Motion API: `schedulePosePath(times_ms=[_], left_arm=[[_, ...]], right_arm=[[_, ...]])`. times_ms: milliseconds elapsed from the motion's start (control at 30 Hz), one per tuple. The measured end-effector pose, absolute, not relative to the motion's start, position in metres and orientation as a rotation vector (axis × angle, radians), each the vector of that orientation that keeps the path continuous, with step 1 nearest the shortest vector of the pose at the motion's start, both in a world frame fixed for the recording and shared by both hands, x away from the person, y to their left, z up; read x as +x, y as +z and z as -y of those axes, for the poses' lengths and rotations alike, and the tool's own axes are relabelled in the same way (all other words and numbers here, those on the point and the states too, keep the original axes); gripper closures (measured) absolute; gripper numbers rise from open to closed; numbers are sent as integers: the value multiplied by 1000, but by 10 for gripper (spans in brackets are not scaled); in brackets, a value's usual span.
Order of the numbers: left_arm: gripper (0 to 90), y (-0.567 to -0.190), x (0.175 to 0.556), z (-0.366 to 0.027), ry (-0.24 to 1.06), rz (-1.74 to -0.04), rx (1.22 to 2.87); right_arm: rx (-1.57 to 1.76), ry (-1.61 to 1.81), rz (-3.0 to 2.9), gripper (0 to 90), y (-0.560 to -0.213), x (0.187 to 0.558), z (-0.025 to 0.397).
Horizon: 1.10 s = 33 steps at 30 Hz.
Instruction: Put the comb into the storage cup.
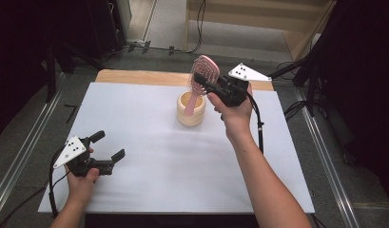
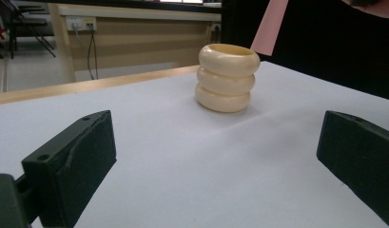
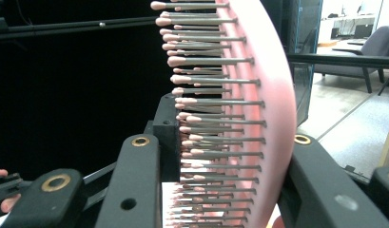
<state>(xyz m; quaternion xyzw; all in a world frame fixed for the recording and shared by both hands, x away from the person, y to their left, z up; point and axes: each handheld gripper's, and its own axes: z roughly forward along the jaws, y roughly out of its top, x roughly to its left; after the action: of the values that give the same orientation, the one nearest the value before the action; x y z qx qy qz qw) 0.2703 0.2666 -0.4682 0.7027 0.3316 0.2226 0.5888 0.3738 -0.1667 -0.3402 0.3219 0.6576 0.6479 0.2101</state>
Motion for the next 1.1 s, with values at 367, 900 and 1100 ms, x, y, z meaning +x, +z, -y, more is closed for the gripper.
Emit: schedulePosePath(times_ms=[367, 900, 1100], left_arm=[[0, -473, 268, -292, 552, -832, 1611], [0, -481, 268, -298, 604, -856, 1618], [0, -482, 268, -298, 599, -857, 1614]], right_arm=[[894, 1831, -1794, 622, -345, 385, 173], [905, 1811, -1730, 621, -352, 400, 176], [919, 1792, -1726, 621, -357, 406, 177]])
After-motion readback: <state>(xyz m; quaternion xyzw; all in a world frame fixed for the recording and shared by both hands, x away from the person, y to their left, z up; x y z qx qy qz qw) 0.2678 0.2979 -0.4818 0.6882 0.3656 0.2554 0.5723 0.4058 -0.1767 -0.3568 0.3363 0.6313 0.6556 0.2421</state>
